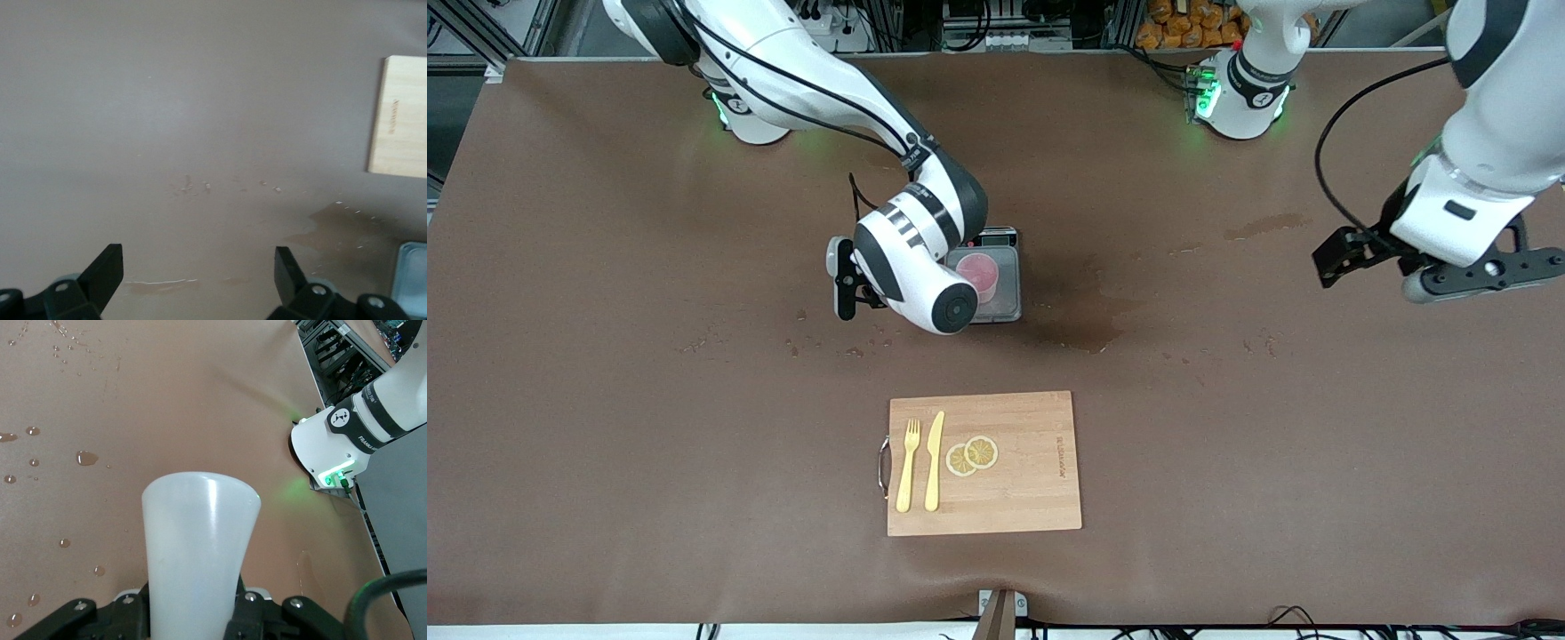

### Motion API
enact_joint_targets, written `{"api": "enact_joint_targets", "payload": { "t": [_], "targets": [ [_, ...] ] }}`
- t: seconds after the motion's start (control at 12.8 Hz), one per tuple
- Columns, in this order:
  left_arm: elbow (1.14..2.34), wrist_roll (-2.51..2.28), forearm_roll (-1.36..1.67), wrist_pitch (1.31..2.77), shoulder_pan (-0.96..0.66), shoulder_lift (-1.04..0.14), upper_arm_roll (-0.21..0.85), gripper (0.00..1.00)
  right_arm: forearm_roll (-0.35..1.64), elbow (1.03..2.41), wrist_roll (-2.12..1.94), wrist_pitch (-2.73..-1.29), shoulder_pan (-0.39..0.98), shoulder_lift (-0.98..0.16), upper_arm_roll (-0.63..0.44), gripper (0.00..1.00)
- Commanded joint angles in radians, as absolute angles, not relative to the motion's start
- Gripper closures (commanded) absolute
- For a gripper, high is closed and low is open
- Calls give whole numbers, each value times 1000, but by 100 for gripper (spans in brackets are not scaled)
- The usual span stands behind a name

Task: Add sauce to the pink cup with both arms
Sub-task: 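Squeeze sauce into the cup with the right gripper while the left gripper withdraws, then carry the inverted bottle back to its spot with the right gripper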

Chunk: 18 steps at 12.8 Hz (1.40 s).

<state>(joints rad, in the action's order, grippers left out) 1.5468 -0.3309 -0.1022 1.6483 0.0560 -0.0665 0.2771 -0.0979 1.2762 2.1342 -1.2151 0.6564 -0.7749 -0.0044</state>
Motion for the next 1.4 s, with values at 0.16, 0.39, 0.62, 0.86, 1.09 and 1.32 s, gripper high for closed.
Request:
{"api": "enact_joint_targets", "payload": {
  "t": [0.16,0.39,0.62,0.86,1.09,1.32],
  "targets": [
    [1560,-165,-26,1597,20,-18,146,0,-30,1261,2015,-1241,582,-752,5,60],
    [1562,-103,-26,1549,21,-3,109,0,96,1261,1815,-1241,459,-675,5,59],
    [1565,-100,-26,1537,23,14,106,0,193,1262,1633,-1227,332,-623,5,54],
    [1569,-98,-28,1532,21,23,109,0,323,1269,1409,-1190,157,-611,3,52],
    [1578,-97,-28,1528,21,34,107,0,398,1270,1084,-1135,-64,-624,3,51],
    [1580,-97,-28,1528,21,34,107,0,408,1284,890,-1121,-181,-652,0,51]
  ]
}}
